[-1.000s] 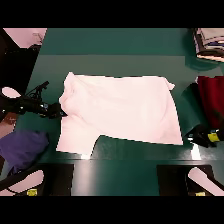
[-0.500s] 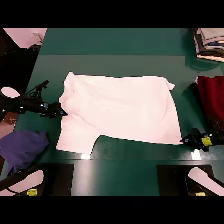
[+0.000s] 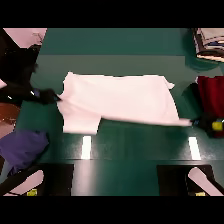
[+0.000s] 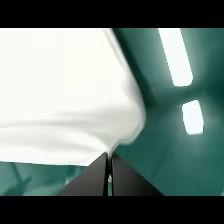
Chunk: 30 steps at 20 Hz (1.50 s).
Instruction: Fold the shirts.
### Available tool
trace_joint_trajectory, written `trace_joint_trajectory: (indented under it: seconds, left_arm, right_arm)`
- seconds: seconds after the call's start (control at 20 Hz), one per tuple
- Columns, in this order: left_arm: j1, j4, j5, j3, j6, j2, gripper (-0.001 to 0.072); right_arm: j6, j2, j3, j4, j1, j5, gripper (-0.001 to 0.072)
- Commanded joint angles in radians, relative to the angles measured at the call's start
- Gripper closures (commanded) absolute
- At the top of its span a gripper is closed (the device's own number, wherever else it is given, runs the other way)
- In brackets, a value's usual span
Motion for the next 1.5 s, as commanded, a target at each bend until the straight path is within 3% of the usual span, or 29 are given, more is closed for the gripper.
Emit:
trace_joint_trajectory:
  seconds: [0.0,0.25,0.4,0.5,0.7,0.85,1.0,1.25,1.45]
  left_arm:
    - [0.0,0.0,0.016,0.289,-0.041,0.099,0.0681]
    - [0.0,0.0,0.008,0.832,-0.043,0.13,0.0681]
    - [0.0,0.0,0.038,1.079,-0.095,0.13,0.0681]
    - [0.0,-0.024,0.069,1.157,-0.122,0.147,0.0682]
    - [0.0,-0.143,0.101,1.167,-0.121,0.227,0.0682]
    - [0.0,-0.201,0.091,1.164,-0.121,0.271,0.0682]
    - [0.0,-0.142,0.026,1.067,-0.147,0.267,0.0682]
    - [0.0,-0.117,-0.045,0.672,-0.152,0.161,0.0681]
    - [0.0,-0.117,-0.067,0.494,-0.135,-0.081,0.0681]
  right_arm:
    - [0.044,0.097,0.261,0.169,0.097,-0.063,0.0701]
    - [0.07,0.121,0.757,0.156,0.298,-0.219,0.0701]
    - [0.097,0.103,1.02,0.132,0.305,-0.204,0.0701]
    - [0.146,0.086,1.185,0.028,0.305,-0.152,0.0701]
    - [0.205,0.057,1.416,-0.132,0.305,-0.014,0.0701]
    - [0.217,0.12,1.352,-0.192,0.305,-0.011,0.0702]
    - [0.225,0.15,1.227,-0.235,0.305,0.005,0.0703]
    - [0.224,-0.101,1.154,-0.237,0.349,0.2,0.0703]
    - [0.226,-0.373,1.089,-0.299,0.45,0.208,0.0702]
